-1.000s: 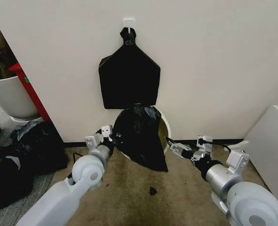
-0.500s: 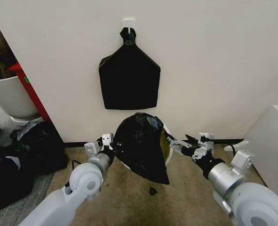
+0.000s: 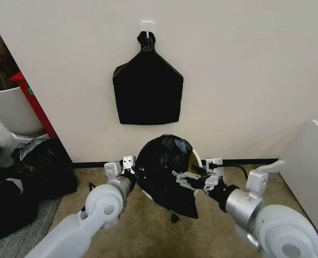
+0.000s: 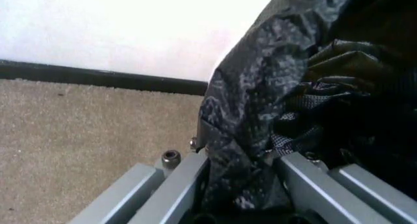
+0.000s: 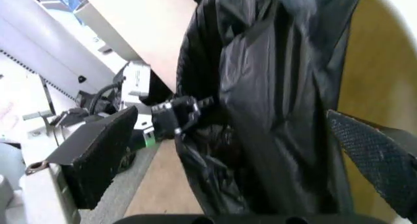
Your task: Place the garbage bag over the trash bin.
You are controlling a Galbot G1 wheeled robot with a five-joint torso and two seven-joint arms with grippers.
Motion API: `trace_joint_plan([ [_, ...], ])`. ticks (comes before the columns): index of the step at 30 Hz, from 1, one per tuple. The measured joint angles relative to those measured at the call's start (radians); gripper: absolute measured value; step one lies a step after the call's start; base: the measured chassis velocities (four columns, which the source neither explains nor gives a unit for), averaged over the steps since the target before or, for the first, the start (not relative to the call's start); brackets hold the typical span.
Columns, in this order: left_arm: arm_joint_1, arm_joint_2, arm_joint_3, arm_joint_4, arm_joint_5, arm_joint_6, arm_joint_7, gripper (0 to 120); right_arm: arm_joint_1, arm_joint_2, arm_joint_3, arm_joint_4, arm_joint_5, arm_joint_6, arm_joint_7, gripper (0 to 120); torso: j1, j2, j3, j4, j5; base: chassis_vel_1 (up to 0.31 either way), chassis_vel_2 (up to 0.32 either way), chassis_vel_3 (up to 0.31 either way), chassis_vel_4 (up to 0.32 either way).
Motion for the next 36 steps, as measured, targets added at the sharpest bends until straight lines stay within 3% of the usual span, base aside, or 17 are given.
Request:
trace_joint_plan([
  [11,0.009,-0.005,0.001,-0.015,0.010,-0.001,0.019,0,0.032,0.030,-0.064,-0.053,-0.059,-0.002,0.052,99,0.000,0.000,0.000,0.0000,0.0000,0.000,0.000,0.000,0.000],
  [23,0.000,-0.007,-0.001,0.012,0.043,-0.006,0.036,0,0.022,0.007,-0.016,-0.003,-0.087,-0.005,0.062,98,0.000,0.000,0.000,0.0000,0.0000,0.000,0.000,0.000,0.000],
  [36,0.002,-0.006,0.003,0.002,0.053,-0.008,0.052,0,0.046,0.048,-0.060,-0.068,-0.105,-0.006,0.077,93,0.000,0.000,0.000,0.0000,0.0000,0.000,0.000,0.000,0.000],
])
